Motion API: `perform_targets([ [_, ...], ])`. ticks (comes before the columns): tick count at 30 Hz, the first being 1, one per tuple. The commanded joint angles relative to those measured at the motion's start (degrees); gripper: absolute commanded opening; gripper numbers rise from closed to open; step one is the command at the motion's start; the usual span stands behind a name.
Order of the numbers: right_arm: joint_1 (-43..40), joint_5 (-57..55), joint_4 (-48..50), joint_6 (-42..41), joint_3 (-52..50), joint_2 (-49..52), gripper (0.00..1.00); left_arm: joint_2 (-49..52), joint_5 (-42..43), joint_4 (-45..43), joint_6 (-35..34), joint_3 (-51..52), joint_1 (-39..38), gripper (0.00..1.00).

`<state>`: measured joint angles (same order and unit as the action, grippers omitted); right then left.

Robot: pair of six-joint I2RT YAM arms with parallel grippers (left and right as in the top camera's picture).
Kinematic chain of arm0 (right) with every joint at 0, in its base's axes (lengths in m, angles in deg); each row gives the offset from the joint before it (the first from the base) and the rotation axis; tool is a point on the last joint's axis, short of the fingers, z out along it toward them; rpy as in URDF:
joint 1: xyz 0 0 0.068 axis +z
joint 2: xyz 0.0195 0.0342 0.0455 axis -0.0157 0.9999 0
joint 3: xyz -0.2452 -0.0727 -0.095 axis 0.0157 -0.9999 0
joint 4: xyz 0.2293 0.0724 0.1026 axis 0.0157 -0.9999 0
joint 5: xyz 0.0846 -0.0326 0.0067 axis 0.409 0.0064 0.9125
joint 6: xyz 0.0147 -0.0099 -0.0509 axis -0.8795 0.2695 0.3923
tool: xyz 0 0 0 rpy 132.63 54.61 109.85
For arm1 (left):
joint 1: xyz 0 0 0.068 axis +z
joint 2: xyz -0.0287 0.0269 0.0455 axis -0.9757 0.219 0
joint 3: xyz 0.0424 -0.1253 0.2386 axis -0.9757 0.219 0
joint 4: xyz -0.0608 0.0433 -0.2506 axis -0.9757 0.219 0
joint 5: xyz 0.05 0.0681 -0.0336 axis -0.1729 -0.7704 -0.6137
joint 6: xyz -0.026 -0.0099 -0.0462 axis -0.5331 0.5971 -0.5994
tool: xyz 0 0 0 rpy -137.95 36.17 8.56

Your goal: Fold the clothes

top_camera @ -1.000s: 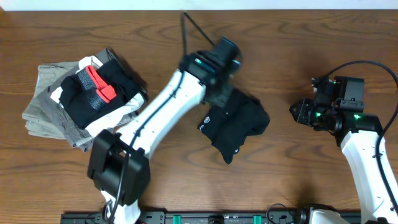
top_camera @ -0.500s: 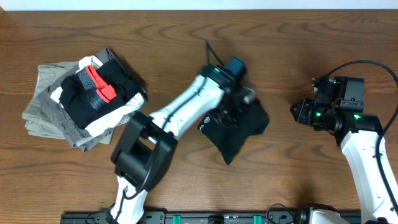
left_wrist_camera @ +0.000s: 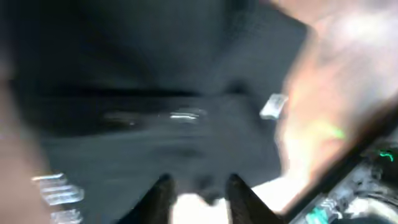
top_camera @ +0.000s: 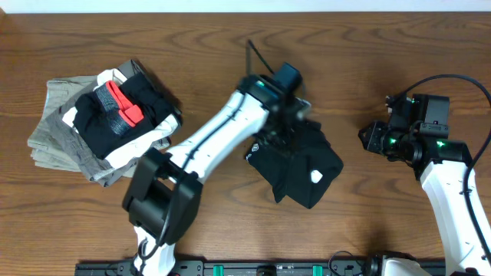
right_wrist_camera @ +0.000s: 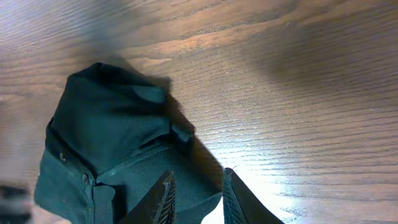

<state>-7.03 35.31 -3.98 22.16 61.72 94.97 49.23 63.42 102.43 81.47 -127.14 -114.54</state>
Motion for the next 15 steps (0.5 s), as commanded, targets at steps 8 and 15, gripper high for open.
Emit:
perform_targets([
  [8, 1.33, 3.67, 0.15, 2.49, -0.02, 0.37, 0.27, 6.4, 8.85, 0.0, 15.82, -0.94, 8.83, 0.71],
  [15, 1.33, 3.69, -0.7, 2.49, -0.02, 0.37, 0.26, 11.78, 11.13, -2.45, 19.82, -0.94, 9.4, 0.91],
])
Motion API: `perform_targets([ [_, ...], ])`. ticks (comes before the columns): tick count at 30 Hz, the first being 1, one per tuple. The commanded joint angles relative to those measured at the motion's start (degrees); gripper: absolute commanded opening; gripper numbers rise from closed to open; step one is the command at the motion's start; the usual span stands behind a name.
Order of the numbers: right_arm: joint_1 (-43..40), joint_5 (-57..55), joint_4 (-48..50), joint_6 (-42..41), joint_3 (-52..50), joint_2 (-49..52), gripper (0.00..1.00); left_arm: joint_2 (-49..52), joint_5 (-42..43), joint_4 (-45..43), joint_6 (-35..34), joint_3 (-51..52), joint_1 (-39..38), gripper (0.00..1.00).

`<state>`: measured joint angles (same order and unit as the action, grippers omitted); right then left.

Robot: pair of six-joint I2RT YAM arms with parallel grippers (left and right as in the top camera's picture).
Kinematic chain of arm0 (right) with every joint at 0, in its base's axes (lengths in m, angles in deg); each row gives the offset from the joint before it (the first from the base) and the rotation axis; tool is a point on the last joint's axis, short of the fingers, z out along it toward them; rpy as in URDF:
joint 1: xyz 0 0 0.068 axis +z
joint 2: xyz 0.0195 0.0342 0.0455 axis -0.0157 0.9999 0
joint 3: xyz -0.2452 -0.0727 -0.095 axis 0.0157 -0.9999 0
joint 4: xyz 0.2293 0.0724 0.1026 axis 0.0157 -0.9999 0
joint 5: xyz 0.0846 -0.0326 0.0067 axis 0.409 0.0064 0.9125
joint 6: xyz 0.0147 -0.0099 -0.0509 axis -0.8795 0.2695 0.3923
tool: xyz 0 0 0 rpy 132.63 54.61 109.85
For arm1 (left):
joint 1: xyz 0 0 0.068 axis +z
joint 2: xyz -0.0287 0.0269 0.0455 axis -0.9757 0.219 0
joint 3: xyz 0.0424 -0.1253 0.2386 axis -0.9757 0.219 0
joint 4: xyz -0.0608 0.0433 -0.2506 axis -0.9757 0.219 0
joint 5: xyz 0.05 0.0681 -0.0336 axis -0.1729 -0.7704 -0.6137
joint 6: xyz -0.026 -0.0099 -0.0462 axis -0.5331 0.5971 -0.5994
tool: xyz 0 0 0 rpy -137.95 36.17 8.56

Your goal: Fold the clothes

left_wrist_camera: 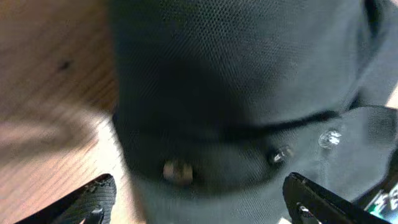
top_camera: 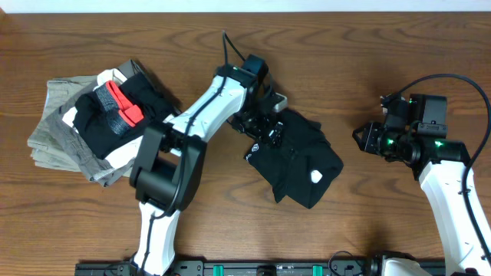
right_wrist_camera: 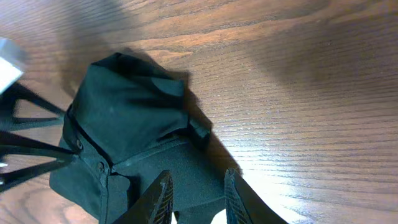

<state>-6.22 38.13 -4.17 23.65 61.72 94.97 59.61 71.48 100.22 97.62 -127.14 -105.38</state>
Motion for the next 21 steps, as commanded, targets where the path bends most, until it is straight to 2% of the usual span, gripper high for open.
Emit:
perform_targets([
  [1, 0.52, 0.87, -0.72, 1.01, -0.02, 0.37, 0.27, 2.03, 3.06, -0.28, 3.72, -0.94, 0.22, 0.91],
  [4, 0.52, 0.87, -1.14, 1.03, -0.02, 0.37, 0.26, 3.96, 3.54, -0.2, 3.89, -0.94, 0.17, 0.91],
  [5, 0.52, 0.85, -1.11, 1.03, 0.0, 0.37, 0.26, 4.61, 4.39, -0.22, 4.0, -0.87, 0.09, 0.83],
  [8, 0.52, 0.85, -1.09, 1.01, 0.0, 0.37, 0.27, 5.99, 11.02, 0.02, 6.25, -0.83, 0.04, 0.51],
  [10, 0.52, 0.85, -1.09, 1.01, -0.02, 0.37, 0.26, 6.19, 14.75, 0.15, 6.25, -0.83, 0.04, 0.12],
  [11, 0.52, 0.85, -1.11, 1.01, -0.02, 0.37, 0.27, 6.1, 16.5, 0.5, 6.27, -0.85, 0.04, 0.06],
  [18, 0.52, 0.83, -1.09, 1.03, 0.0, 0.37, 0.28, 0.35, 18.51, 10.08, 8.15, -5.75, 3.54, 0.06],
  [21, 0.52, 0.83, -1.07, 1.03, -0.02, 0.37, 0.28, -5.29, 15.13, 14.05, 8.11, -9.07, 7.98, 0.06],
])
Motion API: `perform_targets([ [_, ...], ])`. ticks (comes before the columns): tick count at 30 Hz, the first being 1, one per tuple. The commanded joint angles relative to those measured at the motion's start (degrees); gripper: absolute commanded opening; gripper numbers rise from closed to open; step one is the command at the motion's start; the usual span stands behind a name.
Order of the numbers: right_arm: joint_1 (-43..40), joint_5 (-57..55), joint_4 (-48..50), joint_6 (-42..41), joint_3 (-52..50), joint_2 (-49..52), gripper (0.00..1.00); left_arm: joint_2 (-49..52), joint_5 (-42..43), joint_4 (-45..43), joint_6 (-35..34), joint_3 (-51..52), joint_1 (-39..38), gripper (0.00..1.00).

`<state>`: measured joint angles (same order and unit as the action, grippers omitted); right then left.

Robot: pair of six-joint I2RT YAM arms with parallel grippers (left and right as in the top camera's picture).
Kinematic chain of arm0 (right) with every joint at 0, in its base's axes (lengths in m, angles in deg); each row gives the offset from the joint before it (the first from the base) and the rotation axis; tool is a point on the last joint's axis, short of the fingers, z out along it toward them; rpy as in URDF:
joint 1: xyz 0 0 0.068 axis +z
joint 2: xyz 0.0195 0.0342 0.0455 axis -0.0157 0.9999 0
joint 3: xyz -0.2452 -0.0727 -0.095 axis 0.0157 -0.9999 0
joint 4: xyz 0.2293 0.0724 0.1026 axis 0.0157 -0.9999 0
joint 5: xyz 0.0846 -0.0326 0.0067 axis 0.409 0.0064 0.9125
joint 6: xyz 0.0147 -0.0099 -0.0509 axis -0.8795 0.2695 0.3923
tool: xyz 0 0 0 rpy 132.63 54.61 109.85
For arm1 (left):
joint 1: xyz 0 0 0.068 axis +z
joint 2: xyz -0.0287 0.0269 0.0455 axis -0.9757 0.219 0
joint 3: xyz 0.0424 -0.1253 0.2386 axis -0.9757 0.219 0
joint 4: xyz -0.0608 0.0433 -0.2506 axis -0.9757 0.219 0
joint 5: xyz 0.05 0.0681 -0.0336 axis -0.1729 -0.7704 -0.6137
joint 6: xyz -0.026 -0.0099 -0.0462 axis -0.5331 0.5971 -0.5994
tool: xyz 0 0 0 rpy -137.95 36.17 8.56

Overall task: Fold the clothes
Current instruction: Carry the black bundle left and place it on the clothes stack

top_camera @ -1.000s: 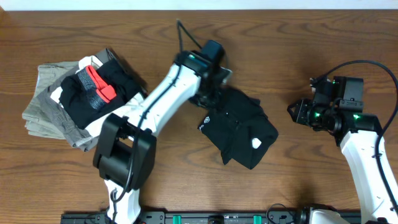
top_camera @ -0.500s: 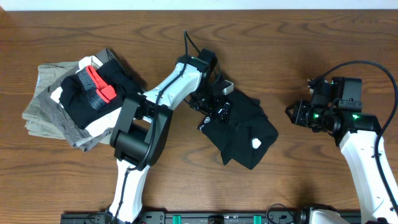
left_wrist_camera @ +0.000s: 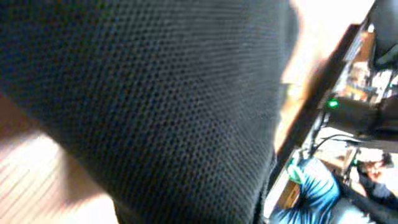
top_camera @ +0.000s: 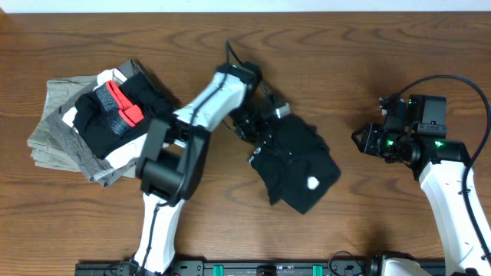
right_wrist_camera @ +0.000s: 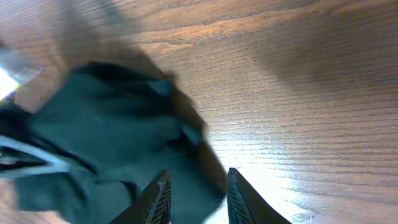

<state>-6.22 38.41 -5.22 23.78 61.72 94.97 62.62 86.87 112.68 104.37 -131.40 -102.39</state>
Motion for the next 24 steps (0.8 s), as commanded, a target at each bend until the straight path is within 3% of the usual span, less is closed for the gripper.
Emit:
perform_targets([
  [1, 0.52, 0.55, -0.02, 0.9, 0.0, 0.37, 0.28, -10.58, -1.22, 2.14, 1.33, -5.7, 7.13, 0.06],
  [9, 0.52, 0.55, -0.07, 0.83, -0.02, 0.37, 0.28, -22.91, -3.26, 1.53, 1.62, -6.34, 28.09, 0.06],
  [18, 0.52, 0.57, -0.02, 0.28, 0.0, 0.37, 0.27, -18.03, -4.04, 2.25, 1.36, -3.41, 51.41, 0.06],
  [21, 0.52, 0.57, -0.15, -1.03, 0.0, 0.37, 0.27, -14.12, -11.43, 1.16, -1.14, -2.69, 56.28, 0.07],
  [23, 0.52, 0.59, -0.46, -1.18, 0.0, 0.37, 0.27, -10.97, -13.31, -0.68, -5.84, -2.69, 59.74, 0.13],
  [24, 0.52, 0.57, -0.55, -1.16, 0.0, 0.37, 0.27, -9.6, -13.29, -1.09, -6.84, -2.69, 60.96, 0.25],
])
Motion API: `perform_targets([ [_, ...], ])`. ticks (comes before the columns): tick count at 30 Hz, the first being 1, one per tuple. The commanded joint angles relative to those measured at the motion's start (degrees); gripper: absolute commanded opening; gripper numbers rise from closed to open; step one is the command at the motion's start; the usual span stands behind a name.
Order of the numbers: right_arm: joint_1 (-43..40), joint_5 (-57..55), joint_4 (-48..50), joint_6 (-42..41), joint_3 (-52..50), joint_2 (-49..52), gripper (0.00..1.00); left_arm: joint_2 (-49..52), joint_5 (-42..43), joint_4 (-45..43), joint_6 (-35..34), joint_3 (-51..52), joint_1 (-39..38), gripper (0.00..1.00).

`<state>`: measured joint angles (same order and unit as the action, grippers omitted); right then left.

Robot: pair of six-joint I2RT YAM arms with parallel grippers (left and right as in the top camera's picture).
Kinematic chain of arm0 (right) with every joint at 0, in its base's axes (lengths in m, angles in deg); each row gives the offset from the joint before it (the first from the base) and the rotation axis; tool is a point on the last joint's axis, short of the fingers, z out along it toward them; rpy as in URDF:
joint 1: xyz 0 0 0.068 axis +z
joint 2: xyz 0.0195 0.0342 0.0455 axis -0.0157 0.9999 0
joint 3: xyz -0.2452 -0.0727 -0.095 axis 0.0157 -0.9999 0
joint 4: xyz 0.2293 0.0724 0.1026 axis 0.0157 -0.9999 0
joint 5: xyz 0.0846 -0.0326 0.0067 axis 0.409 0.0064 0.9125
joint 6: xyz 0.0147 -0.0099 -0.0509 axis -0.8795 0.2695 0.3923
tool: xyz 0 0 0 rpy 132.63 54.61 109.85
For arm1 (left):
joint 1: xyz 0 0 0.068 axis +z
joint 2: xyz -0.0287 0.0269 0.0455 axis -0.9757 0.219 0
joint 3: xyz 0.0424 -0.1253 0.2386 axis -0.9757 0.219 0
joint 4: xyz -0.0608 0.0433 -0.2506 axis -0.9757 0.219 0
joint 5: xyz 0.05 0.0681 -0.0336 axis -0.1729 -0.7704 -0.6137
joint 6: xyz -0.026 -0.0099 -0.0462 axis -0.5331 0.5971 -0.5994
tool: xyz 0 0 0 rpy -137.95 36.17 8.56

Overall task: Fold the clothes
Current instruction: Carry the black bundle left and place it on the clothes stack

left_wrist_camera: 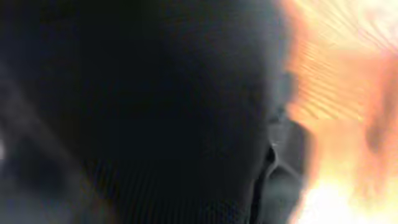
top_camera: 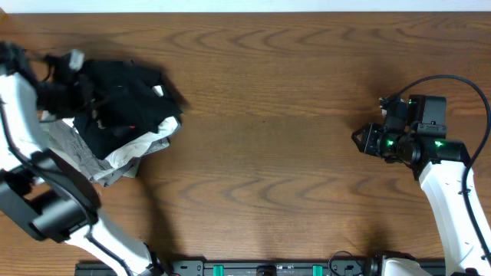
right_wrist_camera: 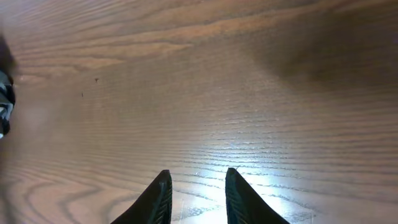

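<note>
A black polo shirt (top_camera: 123,98) hangs bunched over the pile of folded clothes (top_camera: 57,149) at the table's far left. My left gripper (top_camera: 67,90) is at the shirt's left edge and appears shut on it; its fingers are buried in the cloth. In the left wrist view, blurred black fabric (left_wrist_camera: 137,112) fills nearly everything. My right gripper (right_wrist_camera: 196,193) stands open over bare wood at the right side (top_camera: 367,140), far from the shirt, with nothing between its fingers.
The pile holds grey, white and black garments, a white edge (top_camera: 130,153) sticking out at its lower right. The wooden table (top_camera: 268,153) stretches between the two arms. A black cable (top_camera: 460,80) loops behind the right arm.
The black shirt was at the table's middle with my left gripper closing on its upper left. Now the gripper and the shirt are over the pile at the far left. The right arm has not moved.
The black shirt lay folded at the table's centre with my left gripper above it. Then the gripper stood open at its collar edge, then pressed into the cloth. Now the shirt is at the pile on the left. My right gripper stayed open at the right throughout.
</note>
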<state>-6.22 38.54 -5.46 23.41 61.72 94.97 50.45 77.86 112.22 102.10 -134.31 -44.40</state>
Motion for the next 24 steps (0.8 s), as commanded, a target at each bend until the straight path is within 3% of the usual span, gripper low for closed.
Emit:
perform_targets([
  [1, 0.52, 0.46, -0.46, -0.79, 0.0, 0.37, 0.27, 4.07, -4.28, -0.63, -5.46, 0.22, 4.22, 0.4],
  [6, 0.52, 0.76, -0.46, -2.08, 0.0, 0.37, 0.26, 7.43, -4.26, 0.28, -10.6, 0.22, 8.26, 0.55],
  [9, 0.52, 0.92, -0.68, -2.08, 0.0, 0.37, 0.25, 5.57, -1.66, 0.98, -10.8, -0.55, 9.9, 0.75],
  [11, 0.52, 0.9, -0.63, -2.03, 0.0, 0.37, 0.25, 3.37, -0.2, 2.25, -10.78, -1.95, 10.71, 0.82],
  [15, 0.52, 0.94, 1.31, -1.57, 0.11, 0.22, 0.27, -4.15, 0.44, 4.83, -10.19, -4.68, 10.6, 0.89],
  [19, 0.52, 4.04, 4.31, 2.19, 1.03, -1.42, 0.29, -14.05, 10.36, 5.99, -4.22, -4.85, 7.43, 0.89],
  [24, 0.59, 5.64, 4.39, 3.61, 4.79, -6.71, 0.3, -26.67, 6.95, 8.09, 1.22, -4.85, -5.92, 0.85],
])
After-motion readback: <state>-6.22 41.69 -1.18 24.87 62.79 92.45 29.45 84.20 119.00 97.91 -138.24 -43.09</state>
